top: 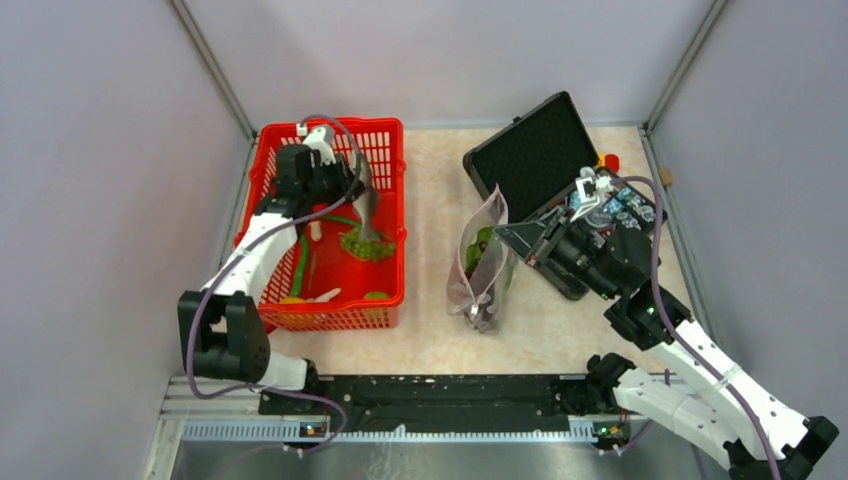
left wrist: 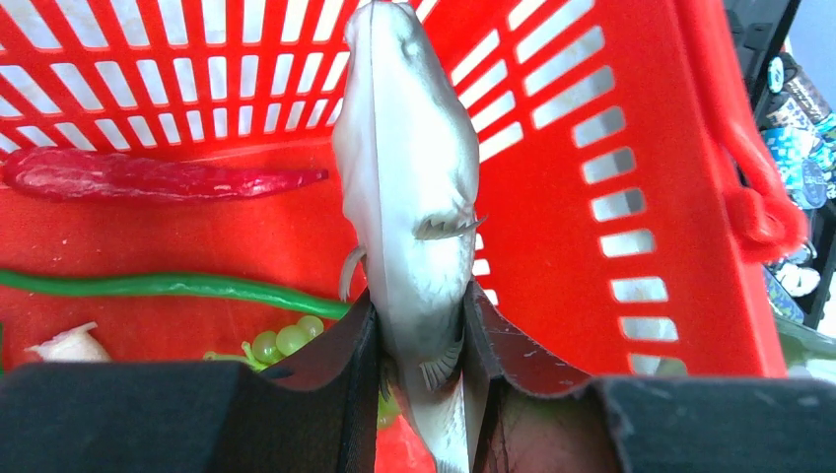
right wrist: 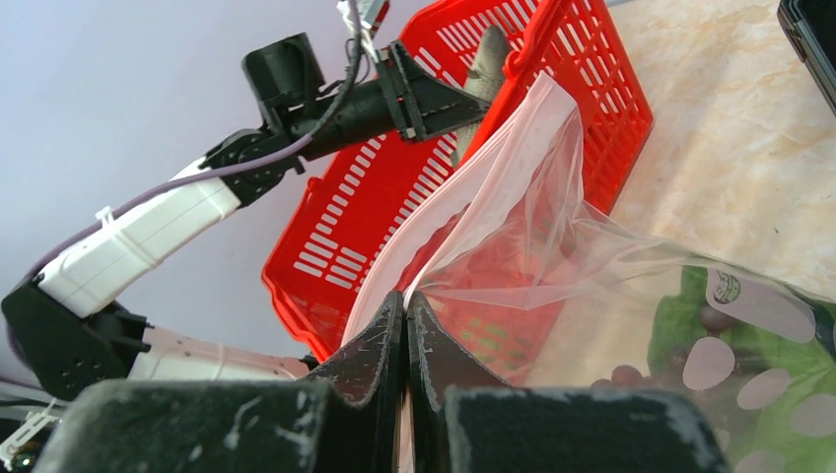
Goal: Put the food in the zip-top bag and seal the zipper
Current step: Pick up the fake fish from the bin, then place the fake fish in the zipper food storage bag.
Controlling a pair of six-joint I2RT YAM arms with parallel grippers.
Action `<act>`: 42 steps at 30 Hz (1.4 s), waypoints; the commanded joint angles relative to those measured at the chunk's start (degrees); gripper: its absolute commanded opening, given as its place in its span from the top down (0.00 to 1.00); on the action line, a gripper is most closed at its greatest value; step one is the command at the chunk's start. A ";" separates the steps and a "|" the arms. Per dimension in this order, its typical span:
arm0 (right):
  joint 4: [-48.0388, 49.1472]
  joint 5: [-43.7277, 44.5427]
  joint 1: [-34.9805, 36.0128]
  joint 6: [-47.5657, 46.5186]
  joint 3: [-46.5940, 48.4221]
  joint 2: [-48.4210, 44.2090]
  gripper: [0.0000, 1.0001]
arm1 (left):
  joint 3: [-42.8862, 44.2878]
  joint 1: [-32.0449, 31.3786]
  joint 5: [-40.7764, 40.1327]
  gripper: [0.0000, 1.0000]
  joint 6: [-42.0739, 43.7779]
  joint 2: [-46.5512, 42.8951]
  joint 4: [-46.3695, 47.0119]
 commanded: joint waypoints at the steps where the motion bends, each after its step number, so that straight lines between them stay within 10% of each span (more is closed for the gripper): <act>1: 4.26 0.39 -0.31 0.64 0.16 -1.14 1.00 | -1.42 0.16 -0.04 0.73 0.82 -7.07 3.39; 21: 6.34 1.75 -0.26 1.81 -1.04 0.85 1.00 | -8.75 -1.36 20.90 0.70 -7.61 -29.78 17.24; 42: 12.36 2.96 -0.26 6.94 -3.71 2.28 1.00 | -9.71 -30.98 -7.75 0.72 -15.87 -33.54 31.65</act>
